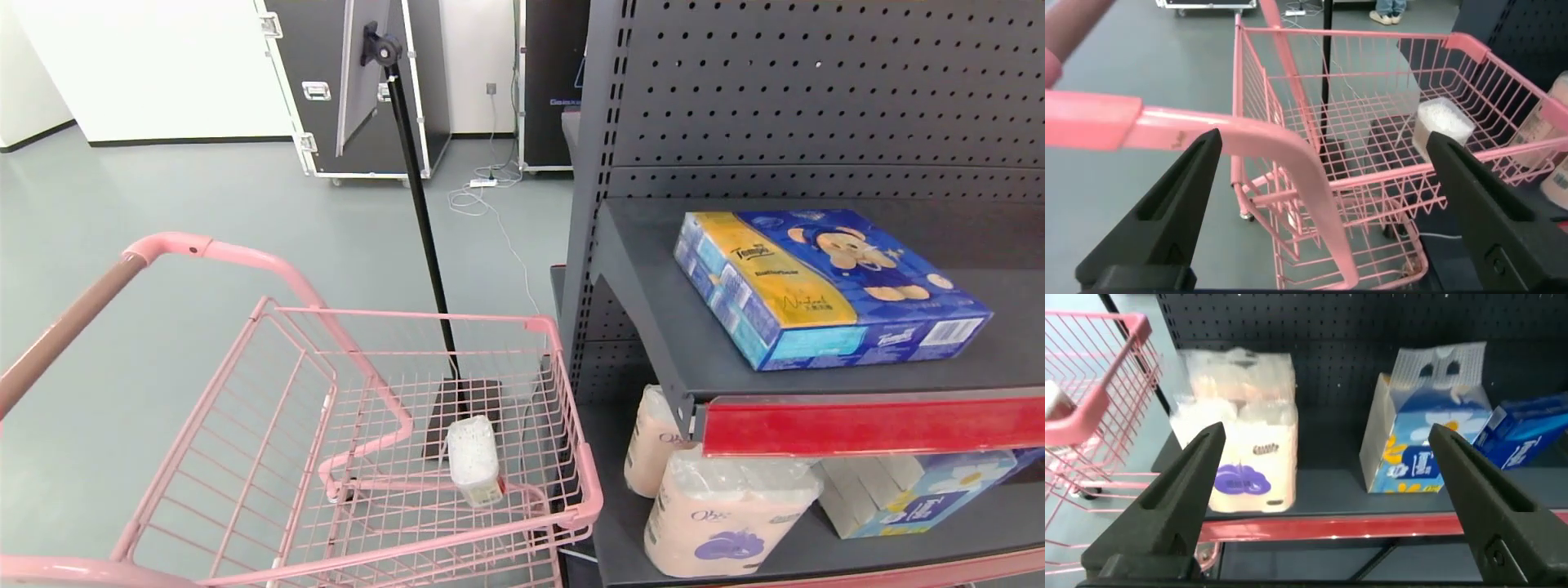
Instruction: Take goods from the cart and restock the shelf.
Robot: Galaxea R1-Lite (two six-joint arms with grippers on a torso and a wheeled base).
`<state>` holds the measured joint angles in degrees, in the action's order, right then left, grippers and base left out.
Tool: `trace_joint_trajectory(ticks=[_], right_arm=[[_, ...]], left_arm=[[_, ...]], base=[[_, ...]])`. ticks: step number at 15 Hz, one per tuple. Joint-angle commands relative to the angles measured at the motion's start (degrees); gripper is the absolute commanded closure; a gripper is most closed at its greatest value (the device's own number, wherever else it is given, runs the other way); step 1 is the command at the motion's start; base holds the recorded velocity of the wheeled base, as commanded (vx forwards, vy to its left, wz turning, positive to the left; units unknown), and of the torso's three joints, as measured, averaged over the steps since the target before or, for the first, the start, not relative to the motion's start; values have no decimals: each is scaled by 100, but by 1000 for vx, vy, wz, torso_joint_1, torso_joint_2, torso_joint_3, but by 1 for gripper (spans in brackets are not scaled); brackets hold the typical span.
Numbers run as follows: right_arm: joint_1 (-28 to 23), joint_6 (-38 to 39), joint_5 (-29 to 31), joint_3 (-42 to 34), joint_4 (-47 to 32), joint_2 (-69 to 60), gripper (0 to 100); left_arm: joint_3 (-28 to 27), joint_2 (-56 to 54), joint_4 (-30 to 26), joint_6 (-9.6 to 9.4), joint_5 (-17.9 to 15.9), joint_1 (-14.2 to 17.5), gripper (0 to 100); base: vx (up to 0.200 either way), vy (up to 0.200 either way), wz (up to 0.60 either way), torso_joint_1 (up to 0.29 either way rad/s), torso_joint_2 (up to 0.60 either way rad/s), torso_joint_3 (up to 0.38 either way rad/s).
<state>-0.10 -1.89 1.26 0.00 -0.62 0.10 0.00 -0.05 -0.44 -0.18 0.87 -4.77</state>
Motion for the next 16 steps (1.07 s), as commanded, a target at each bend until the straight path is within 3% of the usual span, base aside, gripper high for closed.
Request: trace_joint_trajectory(ticks=[1,6,12,14,15,16], right_arm=[[1,-13,6,0,1,-1,0],[1,-4,6,0,1,-1,0],[1,4,6,0,1,-1,0],[1,13,6,0,1,-1,0],[1,13,6,0,1,-1,0],[1,13,6,0,1,-1,0]], left_arm=[[0,5,0,1,1,2,0],[0,5,0,1,1,-7,0],[-9,5,0,-8,-7,-7,0],[-26,5,35,-105,-148,-7,0],[-659,5,167,27,-148,-33,0],[-1784,708,53,396,-174,-139,0]], base=[[0,0,0,-134,525,383],[0,0,0,-117,480,368],[0,0,0,-13,70,52],[0,0,0,0,0,0],[0,0,0,0,0,0],[0,0,0,0,0,0]])
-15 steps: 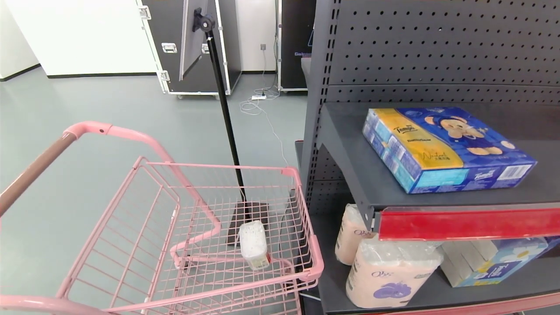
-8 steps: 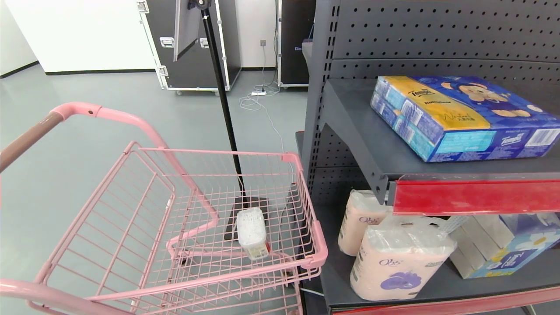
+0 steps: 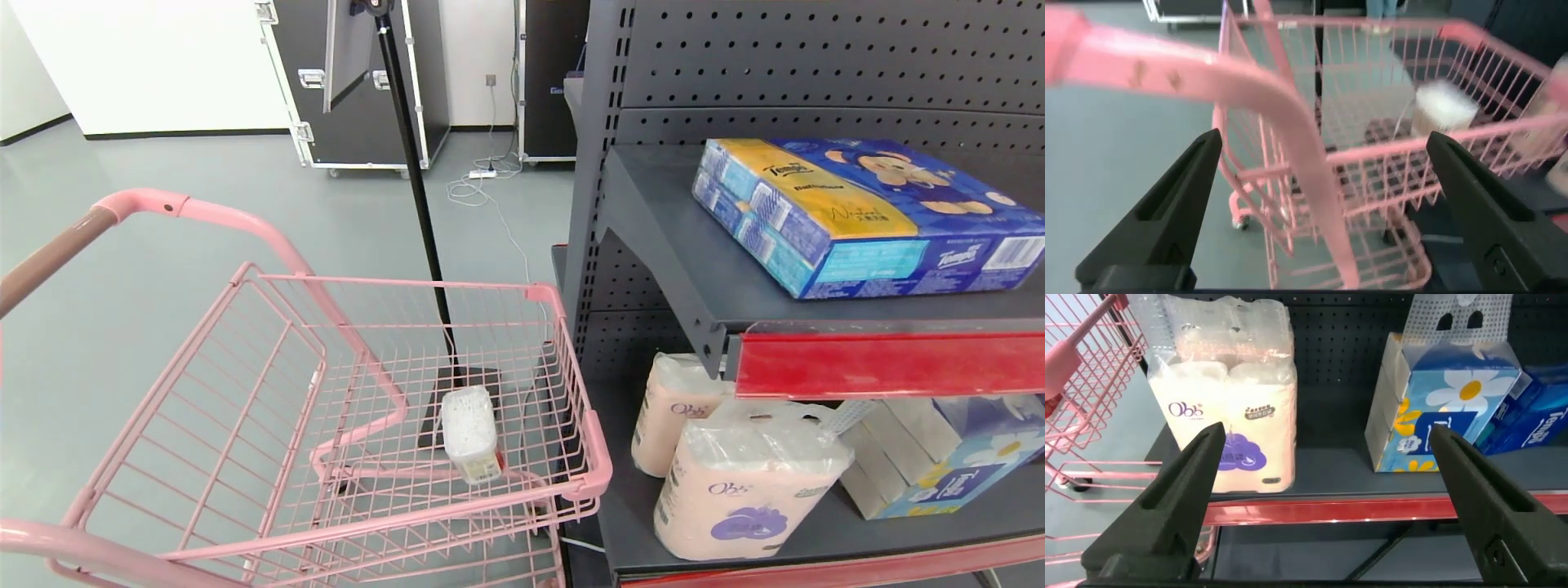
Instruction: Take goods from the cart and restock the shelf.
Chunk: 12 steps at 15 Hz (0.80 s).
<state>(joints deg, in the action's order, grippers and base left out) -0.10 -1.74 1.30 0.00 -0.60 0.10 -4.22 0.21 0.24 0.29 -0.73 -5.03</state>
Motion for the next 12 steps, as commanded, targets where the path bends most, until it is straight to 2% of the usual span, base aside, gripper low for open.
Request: trace_joint_trajectory(ticks=[1,2,3,4,5,6,7,8,9,11,12], right_arm=[[1,-1,1,0,-2,-1,0],[1,-1,1,0,-2,-1,0],[1,-10,1,0,-2,-1,0],[1,-10,19,0,-2,8,0],[1,-10,19,0,-2,-1,0],[1,-19,19,0,-2,-1,0],[1,-28,19,0,-2,-1,0],[1,-10,28,0,-2,-1,0],[1,-1,28,0,-2,-1,0],[1,-1,28,0,-2,-1,0],[1,-10,28,0,-2,-1,0]], left_arm=[[-2320,1509,-103,727,-32,-182,0],[-3015,2238,-183,744,-32,-217,0],[-3358,2713,-191,700,-59,-217,0],[-3797,3512,-191,437,-296,-244,0],[-4087,4180,-191,375,-542,-244,0],[-4184,4479,-191,366,-612,-244,0],[-4245,5235,-191,217,-674,-349,0],[-4228,5754,-191,41,-674,-560,0],[-4245,6158,-183,-20,-700,-789,0],[-4316,7019,-244,-20,-683,-1448,0],[-4377,7485,-323,-12,-630,-1615,0]], base=[[0,0,0,0,0,0],[0,0,0,0,0,0],[0,0,0,0,0,0],[0,0,0,0,0,0],[0,0,0,0,0,0],[0,0,0,0,0,0],[0,0,0,0,0,0],[0,0,0,0,0,0],[0,0,0,0,0,0],[0,0,0,0,0,0],[0,0,0,0,0,0]])
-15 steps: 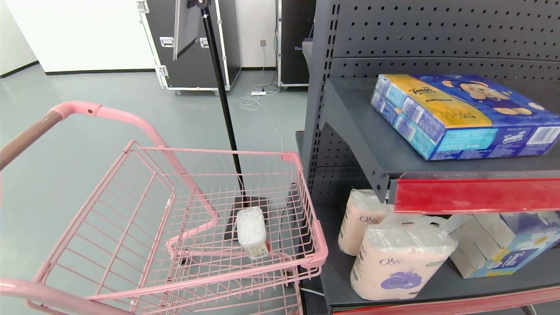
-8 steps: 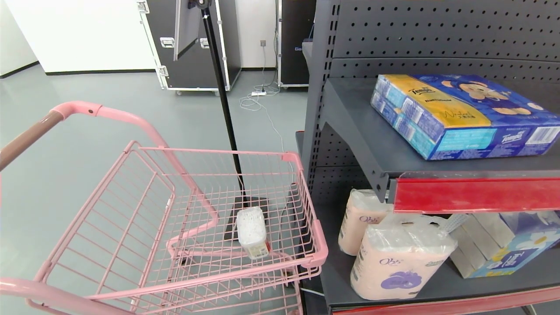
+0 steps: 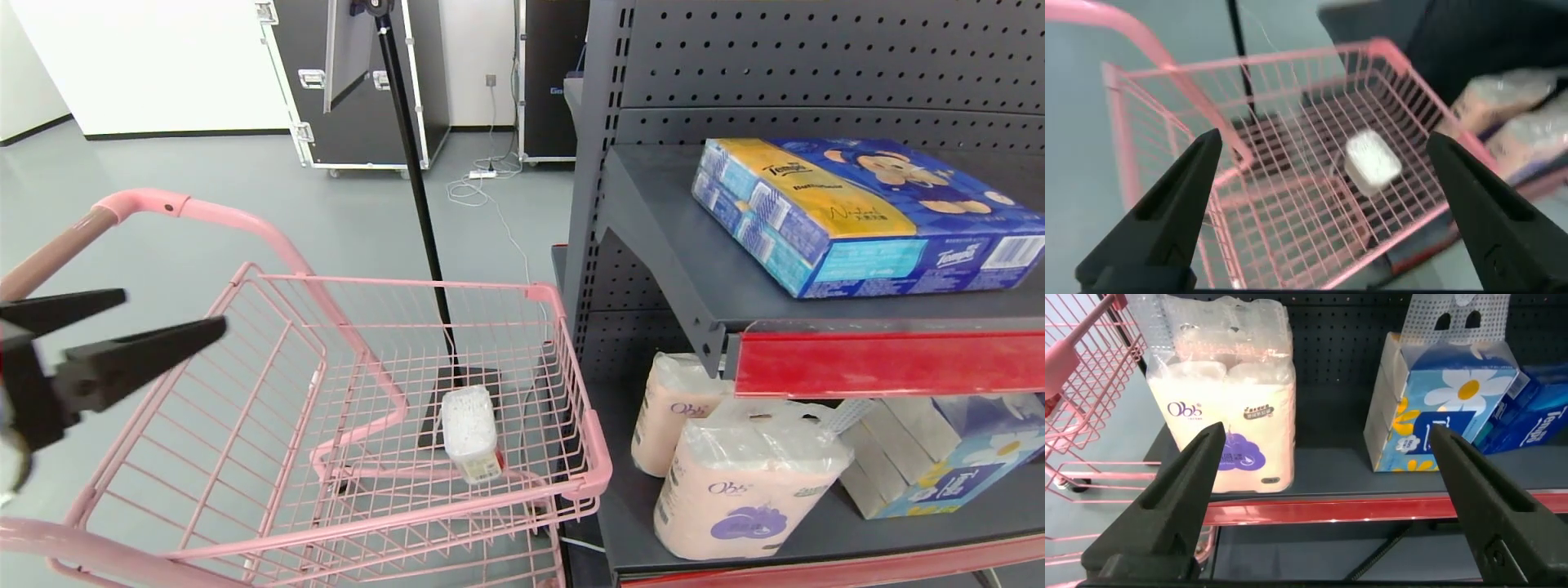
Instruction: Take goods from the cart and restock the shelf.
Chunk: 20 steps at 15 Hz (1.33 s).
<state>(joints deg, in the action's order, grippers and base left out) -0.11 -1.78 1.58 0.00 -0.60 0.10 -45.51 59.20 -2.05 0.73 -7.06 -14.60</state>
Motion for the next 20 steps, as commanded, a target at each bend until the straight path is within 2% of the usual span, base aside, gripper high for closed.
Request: trace_joint_trajectory(ticks=[1,3,5,6,10,14,16,19,20], right_arm=[[2,2,0,0,-2,-1,0],[2,-7,0,0,-2,-1,0],[2,-7,0,0,-2,-1,0],[2,2,0,0,-2,-1,0],[2,2,-9,0,-2,-1,0],[2,2,-9,0,-2,-1,0],[2,2,-9,0,-2,-1,0],[2,11,-18,0,-2,-1,0],[2,2,-18,0,7,-1,0]], left_arm=[[-415,2052,-120,-29,73,-816,0],[-802,2790,-120,85,143,-921,0],[-1303,3485,-164,516,135,-1238,0],[-1364,3660,-226,568,143,-1308,0],[-1382,4126,-577,586,266,-1475,0],[-1505,4557,-621,639,345,-1800,0],[-1602,4671,-621,648,407,-1844,0],[-2006,4944,-850,788,425,-1976,0],[-2120,4996,-973,902,425,-2020,0]], base=[[0,0,0,0,0,0],[0,0,0,0,0,0],[0,0,0,0,0,0],[0,0,0,0,0,0],[0,0,0,0,0,0],[0,0,0,0,0,0],[0,0,0,0,0,0],[0,0,0,0,0,0],[0,0,0,0,0,0]])
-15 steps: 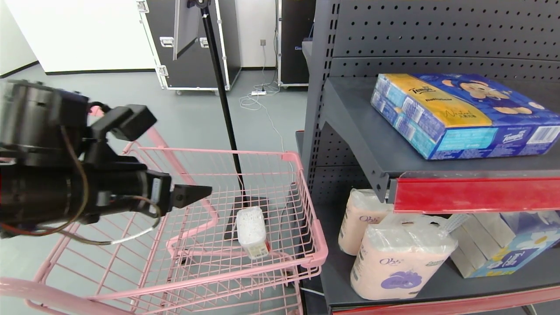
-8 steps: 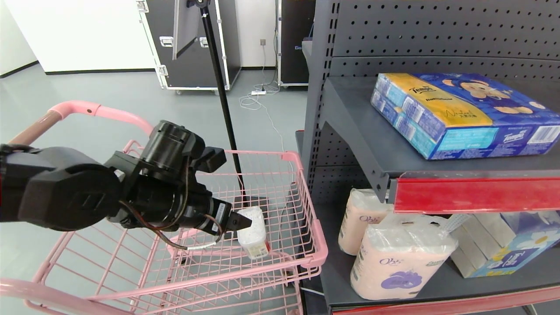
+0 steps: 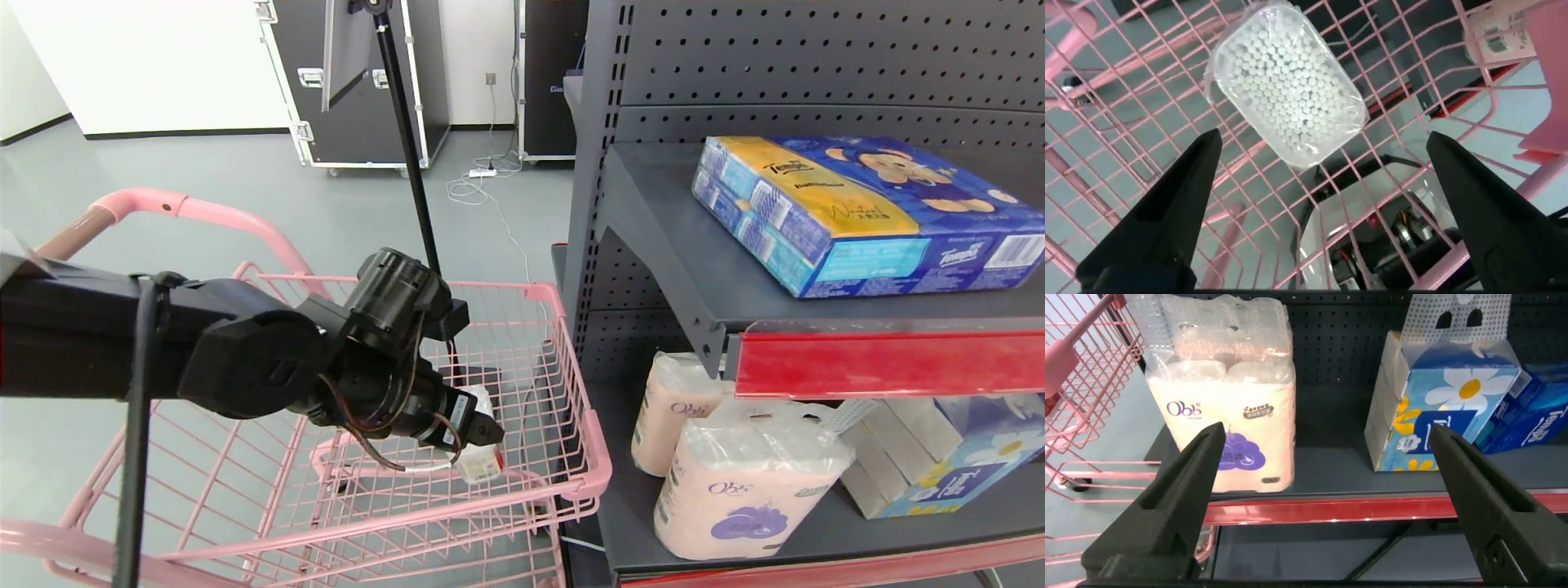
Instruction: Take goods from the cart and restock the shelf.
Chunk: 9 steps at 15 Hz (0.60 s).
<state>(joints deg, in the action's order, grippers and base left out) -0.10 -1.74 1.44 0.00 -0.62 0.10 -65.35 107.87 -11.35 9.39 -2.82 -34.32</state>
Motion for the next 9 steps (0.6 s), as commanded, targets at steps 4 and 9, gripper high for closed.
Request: trace_joint_trajectory(ticks=[4,9], right_arm=[[1,-1,-3,0,1,-1,0],[1,7,-3,0,1,-1,0]], left_arm=[[-399,419,-227,239,273,-128,0],[-566,735,-236,336,563,-128,0]], base=[[0,0,0,0,0,0],[0,0,0,0,0,0]])
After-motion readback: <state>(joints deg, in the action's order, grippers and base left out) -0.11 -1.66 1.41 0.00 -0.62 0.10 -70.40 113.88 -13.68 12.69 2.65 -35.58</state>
